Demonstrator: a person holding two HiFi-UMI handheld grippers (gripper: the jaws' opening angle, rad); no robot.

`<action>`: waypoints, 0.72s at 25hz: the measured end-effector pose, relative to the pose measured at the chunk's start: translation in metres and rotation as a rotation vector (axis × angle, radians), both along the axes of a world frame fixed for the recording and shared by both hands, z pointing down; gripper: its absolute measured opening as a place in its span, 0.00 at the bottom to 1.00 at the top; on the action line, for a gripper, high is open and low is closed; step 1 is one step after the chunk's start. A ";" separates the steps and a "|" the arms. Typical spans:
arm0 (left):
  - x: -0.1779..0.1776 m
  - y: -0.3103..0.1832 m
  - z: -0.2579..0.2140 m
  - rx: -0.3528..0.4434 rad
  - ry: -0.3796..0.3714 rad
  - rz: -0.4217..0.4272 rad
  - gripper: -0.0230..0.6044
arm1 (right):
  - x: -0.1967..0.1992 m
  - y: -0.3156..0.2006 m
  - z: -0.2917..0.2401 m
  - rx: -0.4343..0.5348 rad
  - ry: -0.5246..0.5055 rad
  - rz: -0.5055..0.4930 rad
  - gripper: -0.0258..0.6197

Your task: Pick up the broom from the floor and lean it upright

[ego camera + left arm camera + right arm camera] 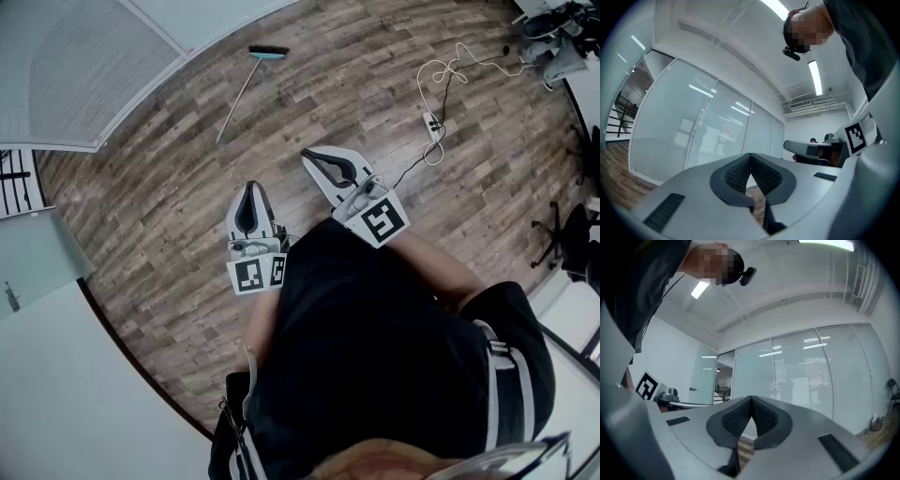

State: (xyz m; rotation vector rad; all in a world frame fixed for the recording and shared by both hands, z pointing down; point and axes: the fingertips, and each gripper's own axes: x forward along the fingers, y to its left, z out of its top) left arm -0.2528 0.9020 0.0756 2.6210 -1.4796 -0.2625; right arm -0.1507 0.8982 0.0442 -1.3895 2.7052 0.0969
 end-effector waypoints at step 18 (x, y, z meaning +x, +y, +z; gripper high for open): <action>0.096 0.005 0.017 -0.004 0.014 -0.032 0.07 | 0.133 -0.002 0.051 -0.132 -0.042 0.015 0.07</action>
